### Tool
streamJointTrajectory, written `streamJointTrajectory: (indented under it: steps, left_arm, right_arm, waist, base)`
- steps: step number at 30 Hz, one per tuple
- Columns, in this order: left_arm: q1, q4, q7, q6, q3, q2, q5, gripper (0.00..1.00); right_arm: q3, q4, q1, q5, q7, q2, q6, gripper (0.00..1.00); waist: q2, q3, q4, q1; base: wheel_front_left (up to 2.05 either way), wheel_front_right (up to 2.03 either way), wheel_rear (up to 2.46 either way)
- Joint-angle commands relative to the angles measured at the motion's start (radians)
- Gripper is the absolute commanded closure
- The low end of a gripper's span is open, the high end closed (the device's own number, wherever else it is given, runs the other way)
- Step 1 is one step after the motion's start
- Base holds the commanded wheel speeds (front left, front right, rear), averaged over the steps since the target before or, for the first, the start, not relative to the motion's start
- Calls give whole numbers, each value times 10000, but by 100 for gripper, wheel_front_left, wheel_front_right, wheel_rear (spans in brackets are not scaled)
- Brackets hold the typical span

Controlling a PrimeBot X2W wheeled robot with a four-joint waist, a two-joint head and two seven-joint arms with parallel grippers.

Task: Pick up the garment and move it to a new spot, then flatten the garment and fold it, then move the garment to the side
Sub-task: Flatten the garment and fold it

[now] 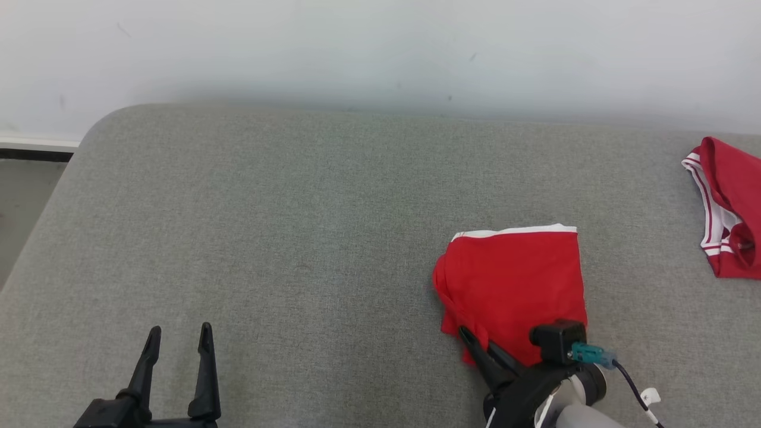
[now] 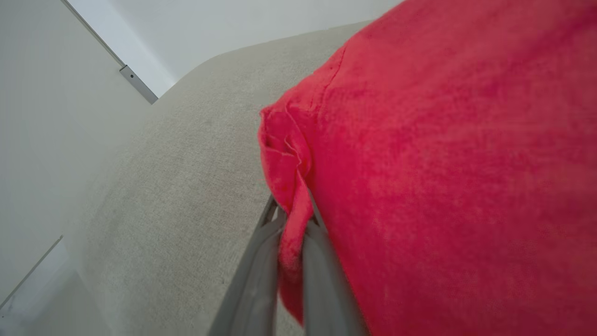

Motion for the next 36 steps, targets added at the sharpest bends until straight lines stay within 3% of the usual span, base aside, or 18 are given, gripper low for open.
streamJointTrajectory:
  steps: [1,5,6,7,11,18,24,25,26,27,36]
  left_arm:
    - [-50,-21,1,0,6,-3,10,0]
    - [-20,-17,1,67,28,-1,-40,0]
    - [-18,-11,1,77,31,-4,-40,0]
    - [-14,-7,1,77,37,-3,-39,0]
    - [-12,5,1,56,32,-3,-16,0]
    - [19,-57,1,81,-22,-3,-22,0]
    - [8,-74,2,104,-111,-3,44,0]
    - [-8,-72,2,94,-114,-3,62,0]
    - [-25,-70,2,76,-113,-1,87,0]
    - [-41,-66,2,58,-104,-3,106,0]
    - [-213,0,2,14,-204,-1,123,0]
  right_arm:
    - [-2,31,127,-22,-59,37,-28,100]
    - [-30,169,271,-103,-101,169,-28,100]
    - [-80,134,275,-129,-109,172,-28,63]
    - [-128,89,284,-165,-130,164,-28,0]
    - [-681,-331,321,-325,-181,-26,-28,0]
    - [-2838,-1782,1027,-1091,-183,-377,-28,0]
    - [-4436,-1836,1547,-1846,-167,-449,-29,0]
    - [-4627,-1733,1581,-1979,-166,-430,-29,6]
    - [-4765,-1612,1606,-2111,-164,-409,-29,62]
    - [-4912,-1525,1587,-2247,-166,-359,-29,100]
    - [-5120,-647,1173,-4155,-167,221,-29,100]
  waist:
    - [0,39,21,0]
    - [0,47,-81,0]
    - [0,40,-114,0]
    - [0,25,-157,0]
    - [0,-46,-301,0]
    - [0,-132,-470,0]
    - [0,-163,-448,0]
    - [0,-155,-432,0]
    - [0,-145,-408,0]
    - [0,-136,-387,0]
    - [0,27,-77,0]
  base:
    - [0,0,0]
    - [0,0,0]
    - [0,0,0]
    - [0,0,0]
    - [0,0,0]
    - [0,0,0]
    - [0,0,0]
    - [0,0,0]
    - [0,0,0]
    - [0,0,0]
    - [0,0,0]
